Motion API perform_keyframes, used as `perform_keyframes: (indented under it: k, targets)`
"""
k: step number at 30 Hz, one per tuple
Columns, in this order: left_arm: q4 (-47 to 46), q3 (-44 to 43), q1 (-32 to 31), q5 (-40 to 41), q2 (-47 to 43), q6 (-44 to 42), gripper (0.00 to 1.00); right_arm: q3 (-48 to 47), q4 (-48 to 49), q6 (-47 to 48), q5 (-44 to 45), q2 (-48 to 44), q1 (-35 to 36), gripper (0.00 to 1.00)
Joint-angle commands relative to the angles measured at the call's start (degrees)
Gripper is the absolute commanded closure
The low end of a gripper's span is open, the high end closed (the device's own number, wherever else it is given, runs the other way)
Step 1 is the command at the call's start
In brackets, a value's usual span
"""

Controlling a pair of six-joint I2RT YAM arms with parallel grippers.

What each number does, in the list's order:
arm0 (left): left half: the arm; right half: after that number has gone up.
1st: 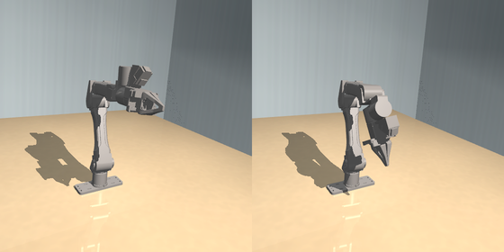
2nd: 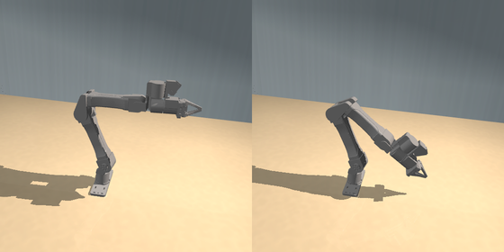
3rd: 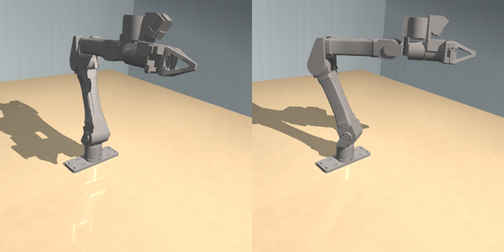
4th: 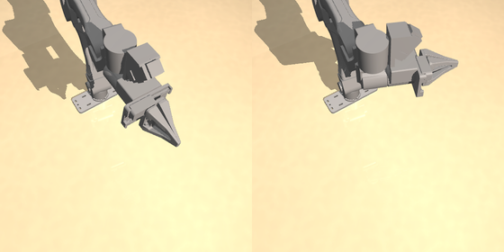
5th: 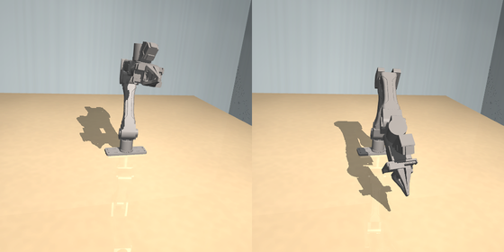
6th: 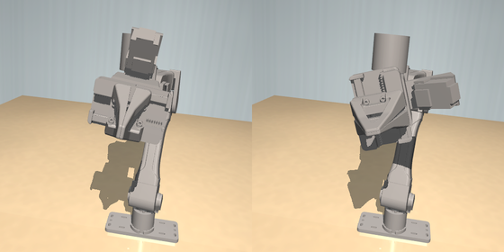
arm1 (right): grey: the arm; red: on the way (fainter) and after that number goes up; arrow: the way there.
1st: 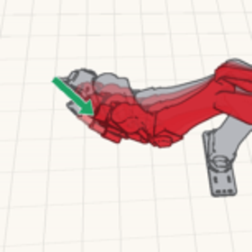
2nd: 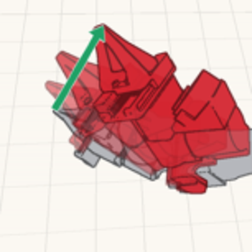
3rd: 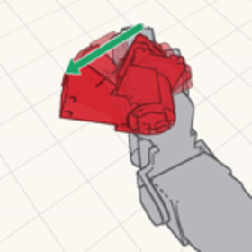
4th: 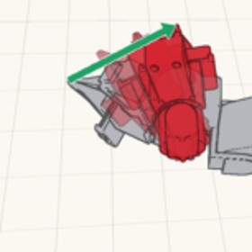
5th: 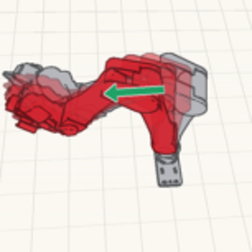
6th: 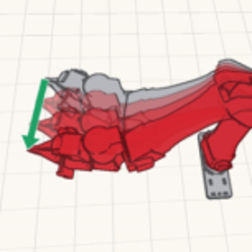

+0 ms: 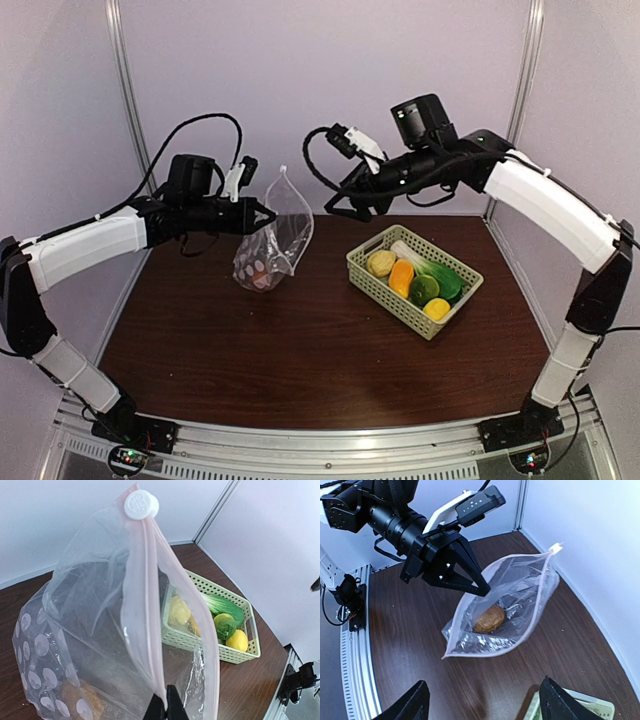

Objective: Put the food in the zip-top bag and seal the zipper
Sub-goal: Pick up the fake vegetable from the bin.

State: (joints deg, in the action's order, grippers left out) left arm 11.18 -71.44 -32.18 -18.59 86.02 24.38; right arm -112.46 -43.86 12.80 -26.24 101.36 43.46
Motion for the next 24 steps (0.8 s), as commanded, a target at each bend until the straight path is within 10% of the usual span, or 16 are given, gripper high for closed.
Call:
perform_keyframes:
  k: [1,10,24]
  targets:
    - [-1.34,0.60,0.67,1.16,-0.46,0.14,1.00,9.73,-0.95,5.27,1.89,-7.60,-6.53,0.26]
    - [-1.03,0.30,1.59,0.28,0.54,-0.12,1.00,27.07,-1.02,5.04,7.70,-11.84,-26.07,0.40]
    - [-0.60,-0.24,1.86,-1.80,0.67,0.31,1.00,36.52,0.51,6.88,24.60,-5.22,-28.16,0.43]
